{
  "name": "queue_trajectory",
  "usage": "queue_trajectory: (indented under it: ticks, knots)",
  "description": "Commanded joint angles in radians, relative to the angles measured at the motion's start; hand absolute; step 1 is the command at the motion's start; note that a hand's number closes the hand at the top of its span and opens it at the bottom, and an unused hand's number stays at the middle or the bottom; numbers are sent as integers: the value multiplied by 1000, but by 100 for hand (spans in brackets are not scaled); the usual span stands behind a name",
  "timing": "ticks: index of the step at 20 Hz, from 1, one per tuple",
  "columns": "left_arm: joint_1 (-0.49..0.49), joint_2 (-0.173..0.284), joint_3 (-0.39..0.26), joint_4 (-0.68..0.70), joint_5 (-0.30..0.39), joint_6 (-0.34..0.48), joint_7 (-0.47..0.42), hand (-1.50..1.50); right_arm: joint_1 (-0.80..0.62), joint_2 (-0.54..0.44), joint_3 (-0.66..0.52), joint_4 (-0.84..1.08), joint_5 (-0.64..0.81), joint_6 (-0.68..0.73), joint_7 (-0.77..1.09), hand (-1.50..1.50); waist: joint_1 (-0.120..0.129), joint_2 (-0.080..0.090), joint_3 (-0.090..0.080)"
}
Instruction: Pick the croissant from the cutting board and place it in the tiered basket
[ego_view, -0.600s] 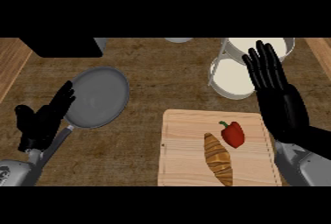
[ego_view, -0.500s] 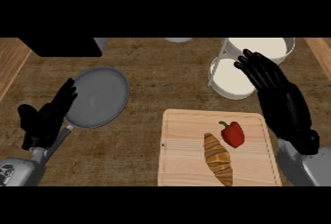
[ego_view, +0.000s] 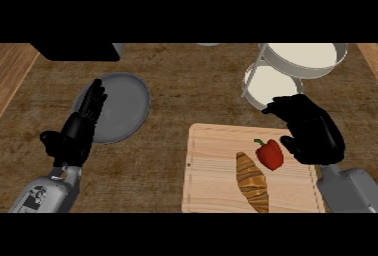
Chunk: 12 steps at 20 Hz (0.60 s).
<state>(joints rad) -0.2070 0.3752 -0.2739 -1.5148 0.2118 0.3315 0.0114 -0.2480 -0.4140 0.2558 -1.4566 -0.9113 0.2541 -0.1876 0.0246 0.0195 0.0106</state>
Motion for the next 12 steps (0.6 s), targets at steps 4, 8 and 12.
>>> queue_trajectory:
  ticks: [4,8,12]
  knots:
    - [-4,-74,-45,14,-60,70,-14,0,33,-154,-56,180,-225,610,41,-150,-12,-7,-6]
    - [-9,-85,-52,4,-76,88,14,0,14,-323,-157,236,-69,809,-22,-150,-27,-15,-7]
    - [24,-81,-47,17,-76,81,-29,0,-99,-434,-234,104,196,751,-18,-150,-28,-22,-9]
